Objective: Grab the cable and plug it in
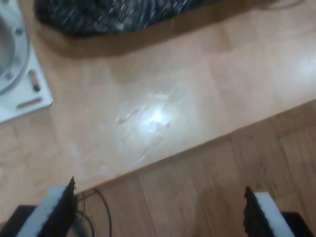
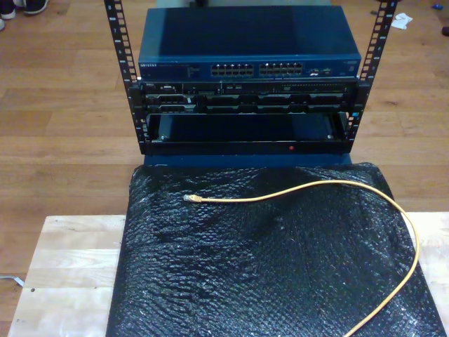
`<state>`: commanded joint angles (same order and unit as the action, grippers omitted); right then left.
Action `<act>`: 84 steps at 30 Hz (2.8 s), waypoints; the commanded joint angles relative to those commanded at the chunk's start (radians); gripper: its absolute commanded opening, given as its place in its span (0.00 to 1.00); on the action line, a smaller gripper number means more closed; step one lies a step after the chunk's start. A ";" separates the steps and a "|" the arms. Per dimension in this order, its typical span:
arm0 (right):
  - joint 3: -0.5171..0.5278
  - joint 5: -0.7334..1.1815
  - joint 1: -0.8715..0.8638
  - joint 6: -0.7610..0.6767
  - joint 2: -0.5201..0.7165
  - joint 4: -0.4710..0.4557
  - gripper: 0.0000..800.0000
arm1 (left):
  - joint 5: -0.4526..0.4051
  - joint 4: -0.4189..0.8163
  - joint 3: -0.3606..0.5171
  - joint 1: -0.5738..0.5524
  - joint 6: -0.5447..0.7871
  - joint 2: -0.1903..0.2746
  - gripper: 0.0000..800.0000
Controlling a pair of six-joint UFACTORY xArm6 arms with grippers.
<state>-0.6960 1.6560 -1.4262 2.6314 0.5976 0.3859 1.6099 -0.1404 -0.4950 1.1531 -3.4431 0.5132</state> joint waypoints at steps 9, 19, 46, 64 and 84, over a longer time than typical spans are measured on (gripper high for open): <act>-0.115 0.098 0.135 -0.183 -0.133 0.104 1.00 | 0.025 -0.064 -0.020 -0.141 -0.190 0.000 1.00; -0.235 0.158 0.210 -0.325 -0.203 0.264 1.00 | 0.021 -0.201 -0.044 -0.290 -0.419 -0.002 1.00; -0.318 0.153 0.379 -0.479 -0.249 0.362 1.00 | 0.011 -0.232 -0.037 -0.397 -0.539 -0.009 1.00; -0.379 0.109 0.632 -0.672 -0.242 0.391 1.00 | -0.002 -0.232 -0.035 -0.399 -0.542 -0.009 1.00; -0.390 -0.166 1.037 -0.948 -0.236 0.362 0.99 | -0.006 -0.261 -0.103 -0.493 -0.597 -0.011 1.00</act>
<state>-1.0857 1.4902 -0.3890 1.6832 0.3613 0.7480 1.6038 -0.4012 -0.5978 0.6605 -4.0400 0.5025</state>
